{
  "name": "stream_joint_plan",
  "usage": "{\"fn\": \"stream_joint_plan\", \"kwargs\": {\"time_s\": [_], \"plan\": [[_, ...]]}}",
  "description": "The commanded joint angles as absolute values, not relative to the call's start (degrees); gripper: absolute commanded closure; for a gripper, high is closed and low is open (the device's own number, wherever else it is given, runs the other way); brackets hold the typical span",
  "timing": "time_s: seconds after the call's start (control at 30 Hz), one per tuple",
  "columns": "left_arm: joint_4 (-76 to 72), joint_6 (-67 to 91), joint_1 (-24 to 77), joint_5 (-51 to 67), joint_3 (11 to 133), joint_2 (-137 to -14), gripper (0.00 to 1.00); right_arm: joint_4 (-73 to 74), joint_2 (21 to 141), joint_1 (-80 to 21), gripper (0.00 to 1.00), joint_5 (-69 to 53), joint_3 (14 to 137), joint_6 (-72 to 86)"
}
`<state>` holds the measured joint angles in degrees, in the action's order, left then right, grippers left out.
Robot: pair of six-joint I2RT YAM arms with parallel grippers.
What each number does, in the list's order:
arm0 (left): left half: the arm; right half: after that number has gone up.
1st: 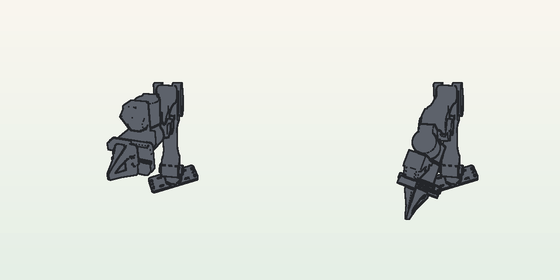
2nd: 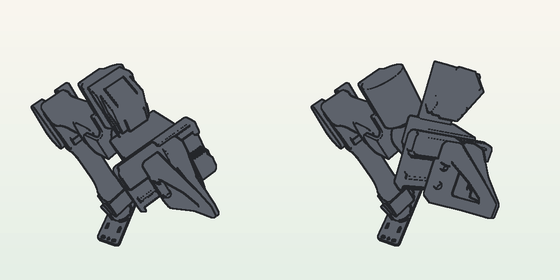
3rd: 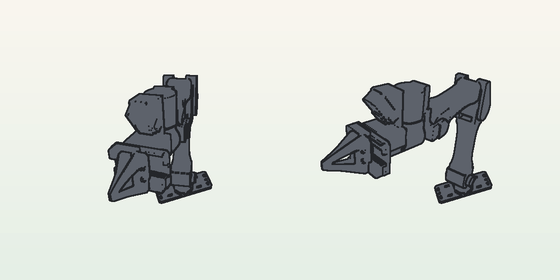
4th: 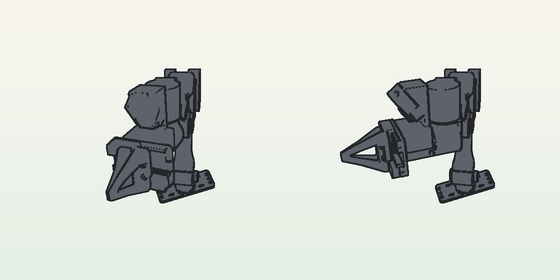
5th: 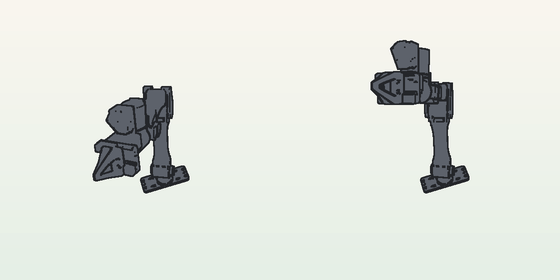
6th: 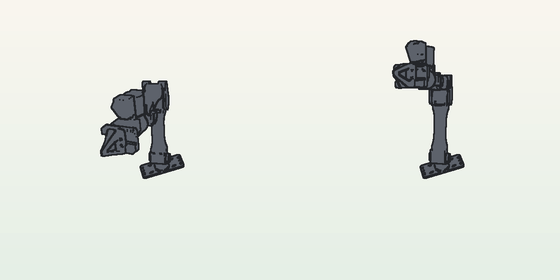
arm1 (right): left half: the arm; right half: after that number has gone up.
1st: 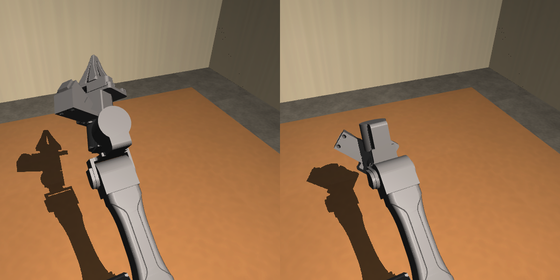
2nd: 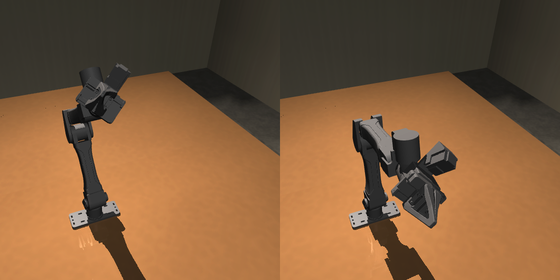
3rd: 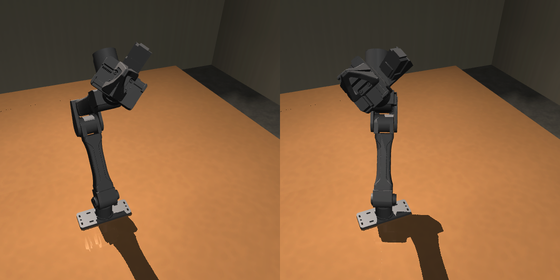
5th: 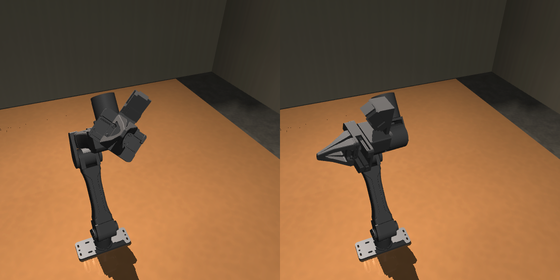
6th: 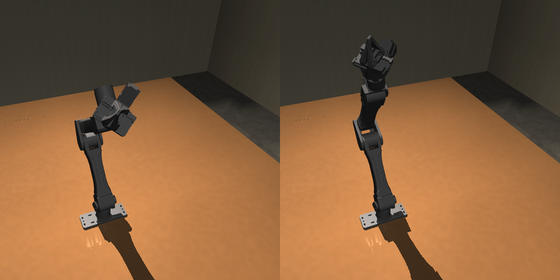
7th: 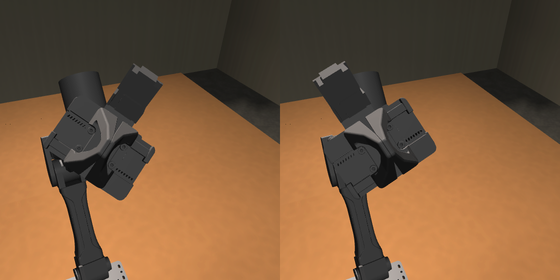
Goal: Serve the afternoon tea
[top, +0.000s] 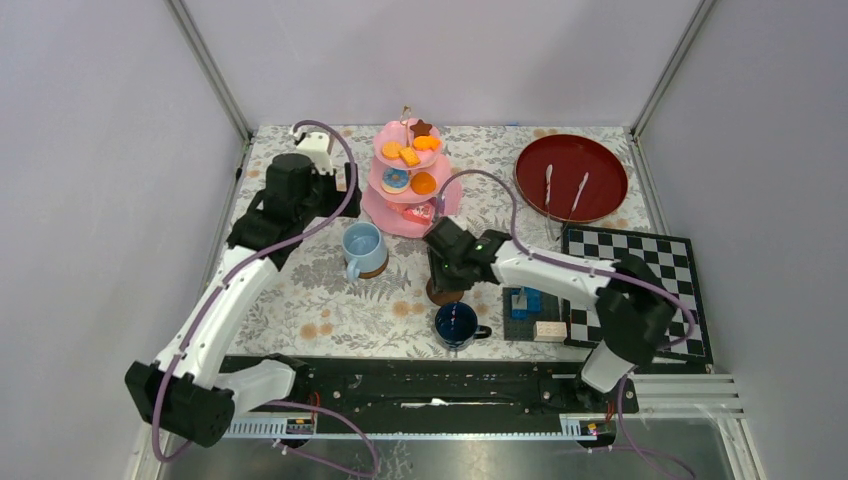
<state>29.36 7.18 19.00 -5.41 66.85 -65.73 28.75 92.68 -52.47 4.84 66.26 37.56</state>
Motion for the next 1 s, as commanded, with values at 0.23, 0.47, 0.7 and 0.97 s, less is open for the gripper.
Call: {"fn": "stream_joint_plan", "kwargs": {"time_s": [0.23, 0.47, 0.7, 0.97], "plan": [[20.81, 6.68, 26.2, -11.6, 61.05, -60.74, 0.01, 19.39, 99.06, -55.14, 0.75, 17.72, 62.21, 50.22], [20.0, 6.5, 28.68, -14.55, 58.91, -60.03, 0.01, 16.57, 104.1, -55.11, 0.75, 18.79, 63.08, 49.64], [20.05, 7.27, 28.78, -18.57, 58.8, -60.19, 0.01, 12.24, 108.38, -55.11, 0.74, 19.16, 65.55, 49.06], [19.95, 7.73, 28.56, -19.77, 58.75, -60.73, 0.01, 6.51, 111.65, -55.02, 0.75, 22.19, 68.87, 46.35]]}}
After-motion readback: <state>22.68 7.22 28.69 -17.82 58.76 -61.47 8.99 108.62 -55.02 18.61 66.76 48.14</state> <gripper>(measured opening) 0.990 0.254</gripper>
